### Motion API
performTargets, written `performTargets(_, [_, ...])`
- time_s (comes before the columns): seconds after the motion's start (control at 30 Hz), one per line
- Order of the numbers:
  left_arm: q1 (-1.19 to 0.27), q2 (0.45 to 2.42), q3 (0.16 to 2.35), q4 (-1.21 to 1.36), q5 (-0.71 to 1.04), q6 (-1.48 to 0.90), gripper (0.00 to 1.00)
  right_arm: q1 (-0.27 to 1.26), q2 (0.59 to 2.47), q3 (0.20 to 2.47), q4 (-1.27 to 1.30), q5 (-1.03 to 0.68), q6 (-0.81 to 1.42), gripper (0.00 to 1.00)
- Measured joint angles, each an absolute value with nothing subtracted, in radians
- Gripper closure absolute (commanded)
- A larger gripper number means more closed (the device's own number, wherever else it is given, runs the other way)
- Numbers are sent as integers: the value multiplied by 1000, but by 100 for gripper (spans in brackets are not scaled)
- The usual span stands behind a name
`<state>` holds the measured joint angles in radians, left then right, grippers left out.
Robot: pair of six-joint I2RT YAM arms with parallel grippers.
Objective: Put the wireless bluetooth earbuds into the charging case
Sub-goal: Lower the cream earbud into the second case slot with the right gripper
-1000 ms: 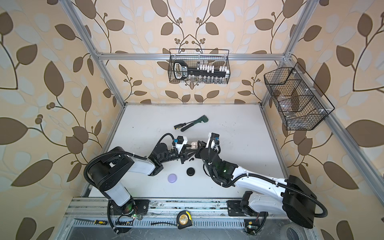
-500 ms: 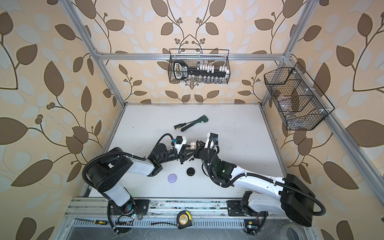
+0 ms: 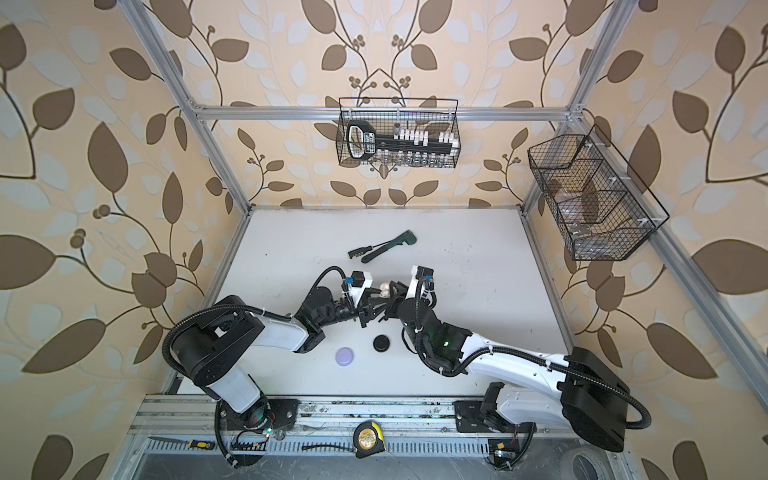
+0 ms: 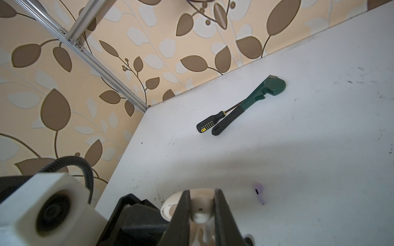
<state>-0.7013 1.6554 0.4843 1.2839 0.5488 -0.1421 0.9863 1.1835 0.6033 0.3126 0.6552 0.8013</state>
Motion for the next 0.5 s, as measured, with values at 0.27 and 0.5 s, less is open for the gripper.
performTargets(0.27, [-702, 1625, 484, 1273, 541, -166, 100, 999, 1169, 587, 360, 669, 764, 82])
performTargets(0.5, [-702, 1607, 484, 1260, 541, -168, 100, 1002, 1157, 579, 382, 685, 731, 82])
